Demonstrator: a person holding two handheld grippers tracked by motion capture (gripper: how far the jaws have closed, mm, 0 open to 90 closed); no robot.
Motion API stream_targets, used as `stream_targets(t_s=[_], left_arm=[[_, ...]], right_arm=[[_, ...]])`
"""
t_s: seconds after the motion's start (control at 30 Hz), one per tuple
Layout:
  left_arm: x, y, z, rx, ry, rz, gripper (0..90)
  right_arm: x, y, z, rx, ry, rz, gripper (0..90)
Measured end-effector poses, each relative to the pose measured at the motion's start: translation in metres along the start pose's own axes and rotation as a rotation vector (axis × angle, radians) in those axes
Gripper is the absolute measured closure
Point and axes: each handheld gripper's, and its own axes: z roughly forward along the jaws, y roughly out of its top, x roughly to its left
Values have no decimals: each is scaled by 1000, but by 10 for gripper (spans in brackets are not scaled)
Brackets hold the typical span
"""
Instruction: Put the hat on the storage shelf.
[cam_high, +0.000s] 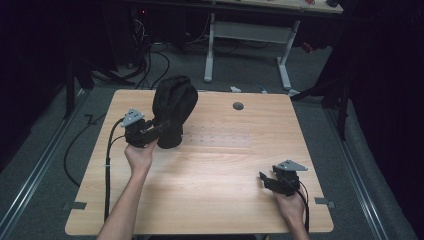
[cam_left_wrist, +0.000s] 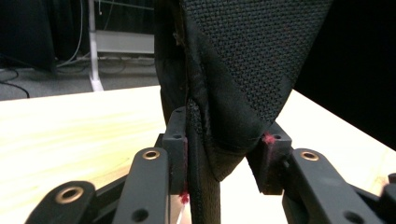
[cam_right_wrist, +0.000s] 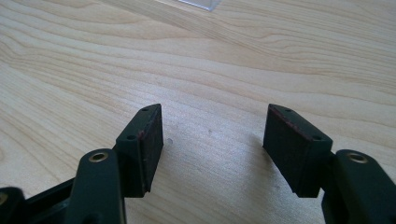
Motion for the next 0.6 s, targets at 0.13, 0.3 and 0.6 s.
stream_targets(t_s=[0.13, 0.3, 0.6], left_arm=[[2, 1, -3, 15, 12, -21, 618], [5, 1, -7, 40, 27, -25, 605], [8, -5, -23, 82, 49, -21, 358]], right_arm=[[0, 0, 0, 4, 1, 2, 380], [-1, 0, 0, 6, 4, 4, 380], [-1, 0, 0, 7, 6, 8, 379]])
